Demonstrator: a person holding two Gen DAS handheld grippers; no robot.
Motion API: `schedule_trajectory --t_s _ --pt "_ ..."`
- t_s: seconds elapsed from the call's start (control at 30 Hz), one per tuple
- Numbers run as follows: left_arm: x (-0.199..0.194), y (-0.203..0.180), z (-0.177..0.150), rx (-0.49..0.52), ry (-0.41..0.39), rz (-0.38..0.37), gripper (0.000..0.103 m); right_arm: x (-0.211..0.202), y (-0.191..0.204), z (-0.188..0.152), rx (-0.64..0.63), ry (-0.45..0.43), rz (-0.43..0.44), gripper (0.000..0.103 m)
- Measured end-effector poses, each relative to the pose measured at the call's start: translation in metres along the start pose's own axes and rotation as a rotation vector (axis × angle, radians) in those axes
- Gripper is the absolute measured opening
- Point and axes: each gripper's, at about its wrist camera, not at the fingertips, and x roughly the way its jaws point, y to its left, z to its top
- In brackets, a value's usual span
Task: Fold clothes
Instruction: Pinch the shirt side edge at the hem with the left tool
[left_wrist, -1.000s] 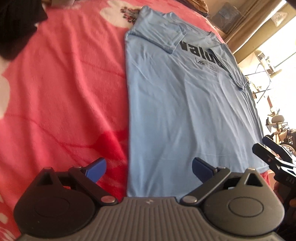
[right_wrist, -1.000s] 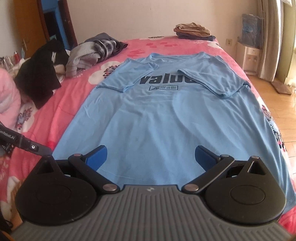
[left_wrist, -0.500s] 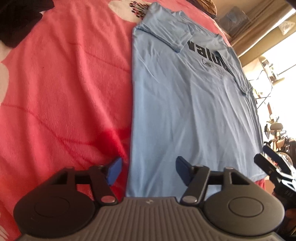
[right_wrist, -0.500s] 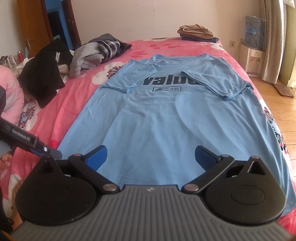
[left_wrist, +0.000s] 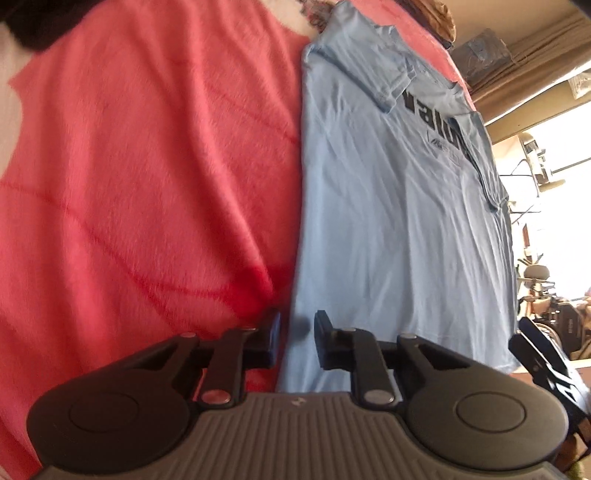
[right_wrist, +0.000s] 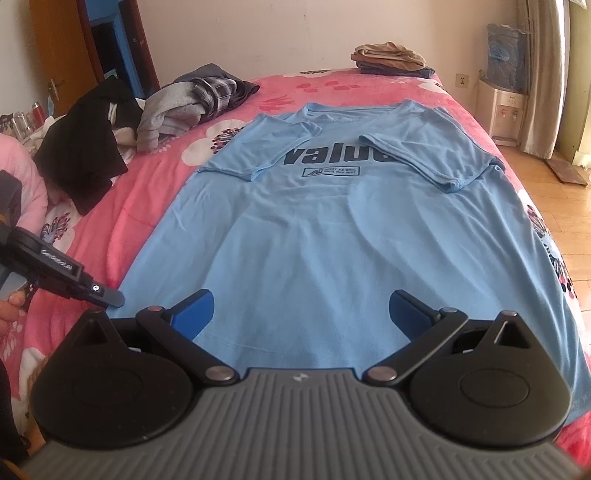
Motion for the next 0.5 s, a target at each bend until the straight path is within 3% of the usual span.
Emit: schedule_trajectory --t_s 0.27,0.5 --pt "0.013 0.021 -0.012 -0.119 0.123 -0.12 0.019 0.0 -0.004 0.001 0.026 0.009 0.018 0.102" --pt "0.018 0.025 -0.019 -0.123 0.201 -0.161 0.021 -0.002 -0.008 0.001 0.041 0.009 0.031 0.102"
